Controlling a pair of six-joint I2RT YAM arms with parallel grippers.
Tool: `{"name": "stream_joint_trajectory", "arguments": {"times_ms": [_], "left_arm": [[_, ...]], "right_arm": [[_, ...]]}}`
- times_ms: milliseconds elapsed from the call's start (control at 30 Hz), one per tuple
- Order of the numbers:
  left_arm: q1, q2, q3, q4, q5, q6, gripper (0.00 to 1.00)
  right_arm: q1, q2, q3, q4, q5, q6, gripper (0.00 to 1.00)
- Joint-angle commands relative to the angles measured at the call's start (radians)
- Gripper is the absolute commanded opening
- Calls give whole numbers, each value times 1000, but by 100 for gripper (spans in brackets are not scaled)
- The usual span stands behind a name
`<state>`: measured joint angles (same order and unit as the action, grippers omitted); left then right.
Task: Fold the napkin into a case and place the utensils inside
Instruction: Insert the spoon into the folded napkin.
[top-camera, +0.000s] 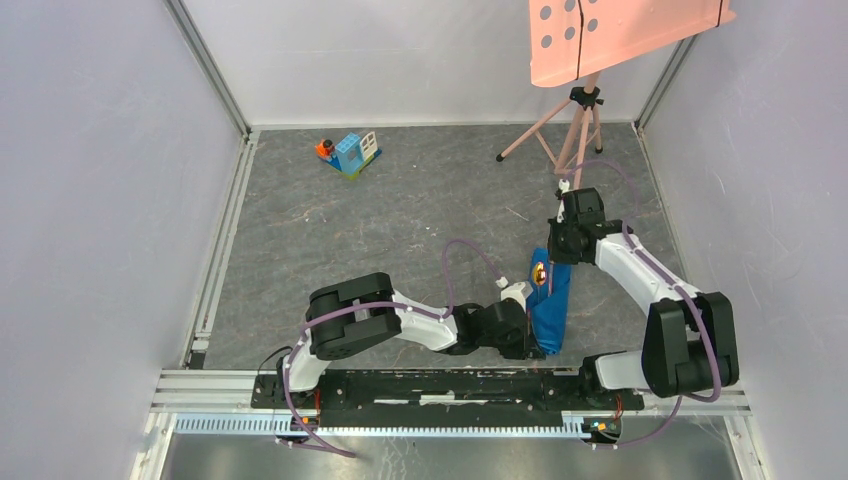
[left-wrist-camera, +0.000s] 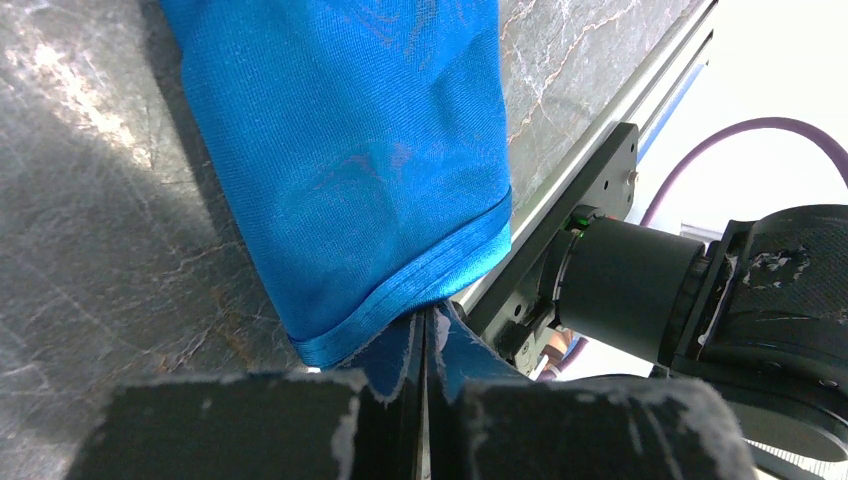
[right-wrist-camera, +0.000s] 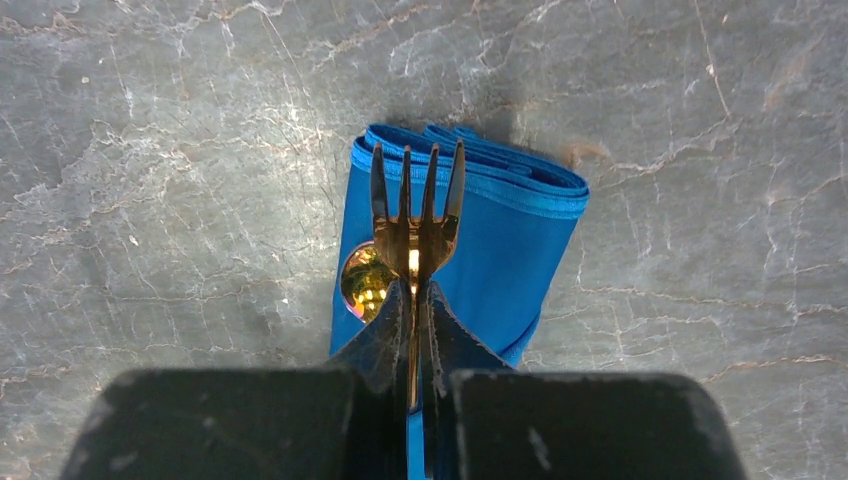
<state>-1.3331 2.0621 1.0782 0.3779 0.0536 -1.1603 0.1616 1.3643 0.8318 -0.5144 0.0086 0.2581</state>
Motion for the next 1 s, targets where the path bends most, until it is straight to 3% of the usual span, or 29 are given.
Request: {"name": "stream_joint_trajectory", "arguments": {"times_ms": [0, 367, 567, 967], "left_arm": [[-5, 20, 6, -13, -51, -16, 2], [-7, 15, -2, -13, -91, -38, 2], [-7, 6, -15, -19, -109, -55, 2], [-8, 2, -14, -17, -117, -51, 2]], "right_arm": [[1, -42, -40, 9, 19, 44, 0], [8, -133, -139, 42, 65, 155, 0], [8, -125, -111, -37, 137, 241, 0], [10, -148, -230, 39, 70, 219, 0]]}}
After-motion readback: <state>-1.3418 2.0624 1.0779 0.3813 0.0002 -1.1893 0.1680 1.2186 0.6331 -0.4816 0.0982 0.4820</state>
